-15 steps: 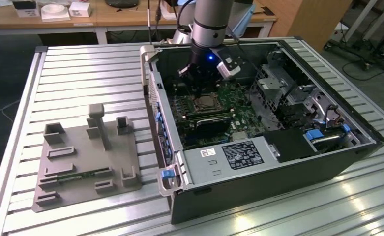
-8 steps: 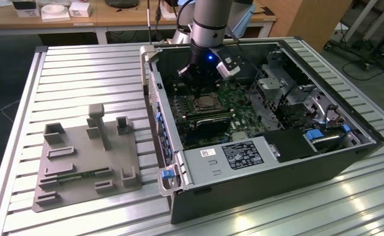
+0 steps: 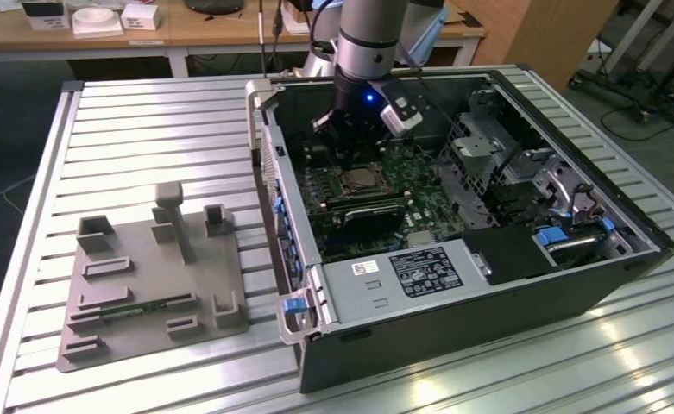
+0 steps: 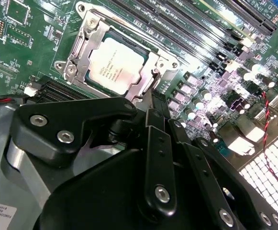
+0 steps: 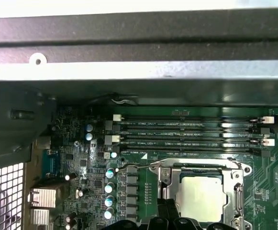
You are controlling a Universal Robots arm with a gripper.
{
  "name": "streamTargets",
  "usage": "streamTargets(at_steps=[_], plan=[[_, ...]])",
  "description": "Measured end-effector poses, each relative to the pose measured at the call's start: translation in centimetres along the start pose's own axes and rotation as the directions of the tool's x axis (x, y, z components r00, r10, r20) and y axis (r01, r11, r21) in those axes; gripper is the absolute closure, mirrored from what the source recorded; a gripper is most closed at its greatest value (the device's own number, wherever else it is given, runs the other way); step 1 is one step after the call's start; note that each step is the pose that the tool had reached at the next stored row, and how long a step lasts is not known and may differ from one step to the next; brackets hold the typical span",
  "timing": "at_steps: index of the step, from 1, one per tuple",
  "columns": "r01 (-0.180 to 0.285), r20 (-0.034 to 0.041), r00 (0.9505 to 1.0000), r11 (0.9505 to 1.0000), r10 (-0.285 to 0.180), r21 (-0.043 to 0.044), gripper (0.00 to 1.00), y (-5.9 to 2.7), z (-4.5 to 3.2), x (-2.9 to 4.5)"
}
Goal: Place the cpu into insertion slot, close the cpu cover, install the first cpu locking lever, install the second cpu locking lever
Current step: 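Install the first cpu locking lever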
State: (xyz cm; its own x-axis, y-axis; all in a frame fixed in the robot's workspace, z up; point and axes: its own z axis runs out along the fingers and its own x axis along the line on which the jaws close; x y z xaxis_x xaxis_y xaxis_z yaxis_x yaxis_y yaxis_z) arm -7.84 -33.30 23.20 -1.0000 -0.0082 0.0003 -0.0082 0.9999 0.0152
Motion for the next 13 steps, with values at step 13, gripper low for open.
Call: streamTargets(at_steps=[13], plan=[[0.001,0.0000,1.0000,1.0000,-0.001,-0.0046,0.90,0.02,-0.22,1.80]])
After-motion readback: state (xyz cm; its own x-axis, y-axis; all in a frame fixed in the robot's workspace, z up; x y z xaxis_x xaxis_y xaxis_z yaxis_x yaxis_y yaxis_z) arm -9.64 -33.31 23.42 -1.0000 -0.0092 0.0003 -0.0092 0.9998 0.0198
